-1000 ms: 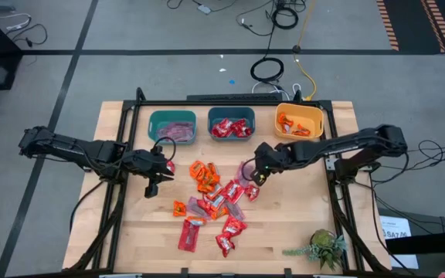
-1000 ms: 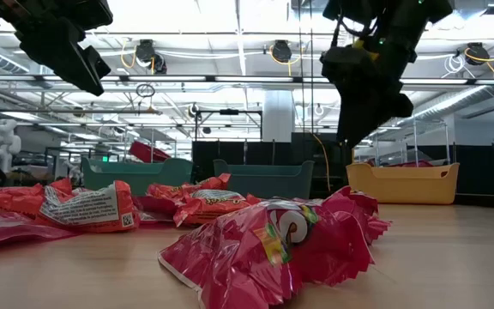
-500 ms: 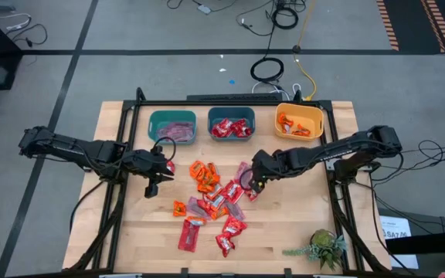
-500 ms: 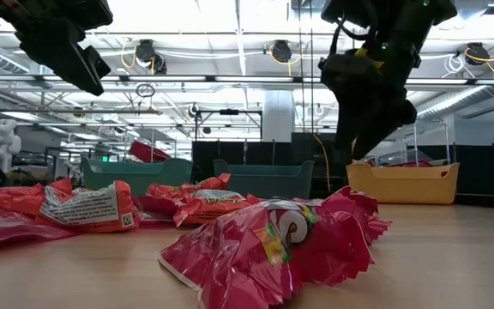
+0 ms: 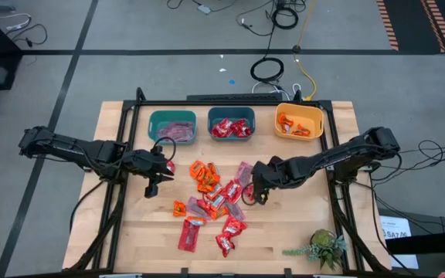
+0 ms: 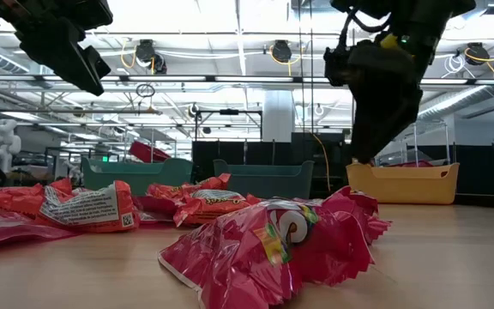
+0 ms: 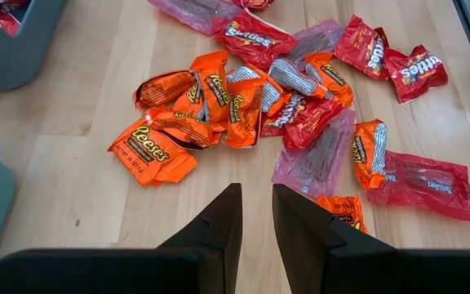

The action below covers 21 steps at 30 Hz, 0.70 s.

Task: Sort candy
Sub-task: Put the red candy into the blue bin

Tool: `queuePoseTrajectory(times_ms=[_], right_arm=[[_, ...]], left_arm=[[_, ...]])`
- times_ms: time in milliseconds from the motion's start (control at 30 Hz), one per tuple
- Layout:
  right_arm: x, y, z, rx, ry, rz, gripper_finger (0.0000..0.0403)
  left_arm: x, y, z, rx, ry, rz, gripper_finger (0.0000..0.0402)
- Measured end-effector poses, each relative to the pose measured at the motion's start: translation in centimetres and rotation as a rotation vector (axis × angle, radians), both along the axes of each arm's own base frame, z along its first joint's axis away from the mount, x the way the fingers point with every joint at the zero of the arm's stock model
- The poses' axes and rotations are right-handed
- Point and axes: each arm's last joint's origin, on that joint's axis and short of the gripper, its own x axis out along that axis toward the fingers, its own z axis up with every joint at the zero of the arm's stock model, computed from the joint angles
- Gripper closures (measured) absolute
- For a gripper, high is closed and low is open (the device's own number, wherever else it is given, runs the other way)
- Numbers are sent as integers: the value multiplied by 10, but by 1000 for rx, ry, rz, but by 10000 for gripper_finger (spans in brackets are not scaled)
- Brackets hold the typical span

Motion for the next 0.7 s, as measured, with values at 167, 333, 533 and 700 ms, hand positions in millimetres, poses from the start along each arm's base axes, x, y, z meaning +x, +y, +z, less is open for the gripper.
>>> queuePoseTrajectory(times_ms=[167, 333, 533, 700], right_arm=[[13, 15, -21, -57, 2, 182, 135], [30, 25, -54, -27, 21, 319, 138], [34, 26, -76, -25, 81, 270, 185], [31, 27, -65, -21, 56, 304, 284]], left_arm=[[0, 0, 0, 0, 0, 0, 322], [0, 0, 0, 0, -1, 0, 322], [0, 0, 0, -3, 0, 3, 322], [0, 0, 0, -3, 0, 3, 322]])
